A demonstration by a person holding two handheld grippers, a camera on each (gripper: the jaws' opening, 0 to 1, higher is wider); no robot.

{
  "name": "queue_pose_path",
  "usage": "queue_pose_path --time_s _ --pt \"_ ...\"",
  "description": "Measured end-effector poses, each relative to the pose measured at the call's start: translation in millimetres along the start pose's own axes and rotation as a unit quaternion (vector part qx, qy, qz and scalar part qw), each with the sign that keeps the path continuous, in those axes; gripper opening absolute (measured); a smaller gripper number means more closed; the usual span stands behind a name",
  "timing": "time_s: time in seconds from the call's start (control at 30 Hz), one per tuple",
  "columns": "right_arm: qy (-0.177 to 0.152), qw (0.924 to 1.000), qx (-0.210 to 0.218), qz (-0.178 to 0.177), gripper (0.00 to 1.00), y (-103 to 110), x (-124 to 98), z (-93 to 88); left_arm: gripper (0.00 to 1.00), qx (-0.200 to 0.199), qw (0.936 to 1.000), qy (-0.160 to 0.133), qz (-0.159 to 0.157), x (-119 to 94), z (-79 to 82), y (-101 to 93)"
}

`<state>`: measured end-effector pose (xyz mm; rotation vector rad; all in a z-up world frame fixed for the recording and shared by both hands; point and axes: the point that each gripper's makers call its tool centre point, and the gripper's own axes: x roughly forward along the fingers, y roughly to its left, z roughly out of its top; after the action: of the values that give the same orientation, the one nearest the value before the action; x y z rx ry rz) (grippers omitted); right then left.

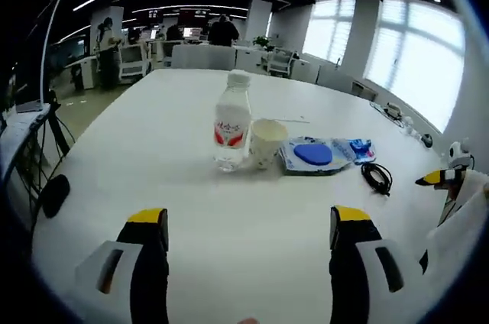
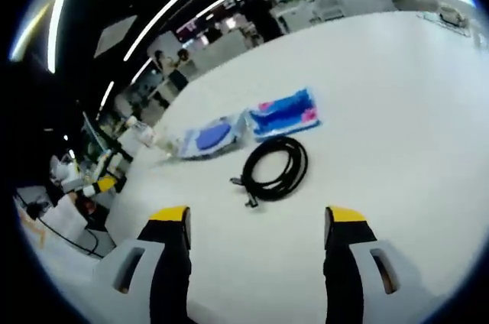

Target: Arrange the tabletop items into an orderly group along one side of the table until the central work area is clear of visible clutter.

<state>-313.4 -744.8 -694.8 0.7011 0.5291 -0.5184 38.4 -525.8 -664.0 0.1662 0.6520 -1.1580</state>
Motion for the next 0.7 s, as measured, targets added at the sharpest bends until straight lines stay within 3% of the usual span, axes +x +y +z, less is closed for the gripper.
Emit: queue_pose_path --time_s 0.23,0.7 --pt "0.017 0.9998 0.009 0.0 0.68 2.6 -8.2 -23.0 0.87 -0.023 0.9997 0.008 -0.004 -2.9 -17.6 -10.6" --pt "0.029 0.9994 0.015 -0.002 0.65 -2.0 -27.6 -40.6 0.86 -0.018 0.9997 0.016 -0.002 -15.7 -23.2 -17.5"
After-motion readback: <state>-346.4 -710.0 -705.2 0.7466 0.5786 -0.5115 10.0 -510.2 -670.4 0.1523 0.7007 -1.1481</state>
